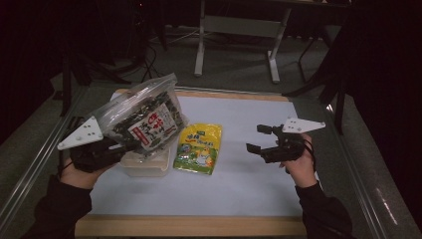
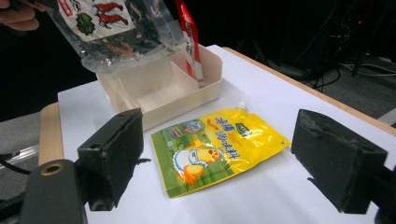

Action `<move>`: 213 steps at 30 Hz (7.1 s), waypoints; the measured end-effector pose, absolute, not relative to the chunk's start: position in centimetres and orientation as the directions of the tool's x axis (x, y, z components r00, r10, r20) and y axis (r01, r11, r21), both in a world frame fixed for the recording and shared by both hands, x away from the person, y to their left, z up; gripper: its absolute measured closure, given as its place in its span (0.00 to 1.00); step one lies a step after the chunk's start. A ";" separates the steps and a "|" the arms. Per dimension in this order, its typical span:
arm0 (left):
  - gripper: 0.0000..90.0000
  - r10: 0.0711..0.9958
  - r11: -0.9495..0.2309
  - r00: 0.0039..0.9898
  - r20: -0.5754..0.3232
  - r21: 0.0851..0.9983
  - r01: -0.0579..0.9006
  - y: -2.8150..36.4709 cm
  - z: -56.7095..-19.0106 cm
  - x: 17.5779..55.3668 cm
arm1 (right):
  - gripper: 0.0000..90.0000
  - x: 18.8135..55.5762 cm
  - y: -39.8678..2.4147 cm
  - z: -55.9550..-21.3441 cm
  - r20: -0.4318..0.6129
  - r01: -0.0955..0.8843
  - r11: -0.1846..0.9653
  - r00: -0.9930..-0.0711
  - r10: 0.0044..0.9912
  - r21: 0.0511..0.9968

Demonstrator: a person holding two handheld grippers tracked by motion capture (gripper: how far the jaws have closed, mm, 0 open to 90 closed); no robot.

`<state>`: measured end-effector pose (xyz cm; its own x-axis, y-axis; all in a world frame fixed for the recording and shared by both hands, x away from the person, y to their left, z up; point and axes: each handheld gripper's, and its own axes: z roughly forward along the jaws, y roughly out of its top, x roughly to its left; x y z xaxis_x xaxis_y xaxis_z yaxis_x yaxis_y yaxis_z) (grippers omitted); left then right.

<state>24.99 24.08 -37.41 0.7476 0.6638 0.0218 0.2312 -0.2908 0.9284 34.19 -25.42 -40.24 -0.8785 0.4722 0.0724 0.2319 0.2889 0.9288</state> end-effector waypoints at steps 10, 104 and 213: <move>0.86 0.696 -0.365 0.718 0.023 0.873 0.325 26.4 -38.1 26.8 | 0.18 34.5 -26.0 -40.4 0.097 0.254 0.272 -0.871 0.482 0.928; 0.10 0.774 -0.225 0.632 -0.041 0.915 0.334 22.7 -42.9 20.2 | 0.14 34.6 -23.9 -42.5 0.102 0.284 0.319 -0.869 0.485 0.904; 0.03 0.634 -0.297 0.773 -0.022 0.916 0.270 14.9 -50.4 20.3 | 1.00 43.2 -4.7 -54.6 0.088 0.392 0.603 -0.878 0.470 0.695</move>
<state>20.29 14.88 -50.38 0.7728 0.6343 -0.0217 0.2698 -0.2974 0.9159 43.24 -4.69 -54.63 -0.8785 0.4696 0.0882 0.3922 0.6032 0.6946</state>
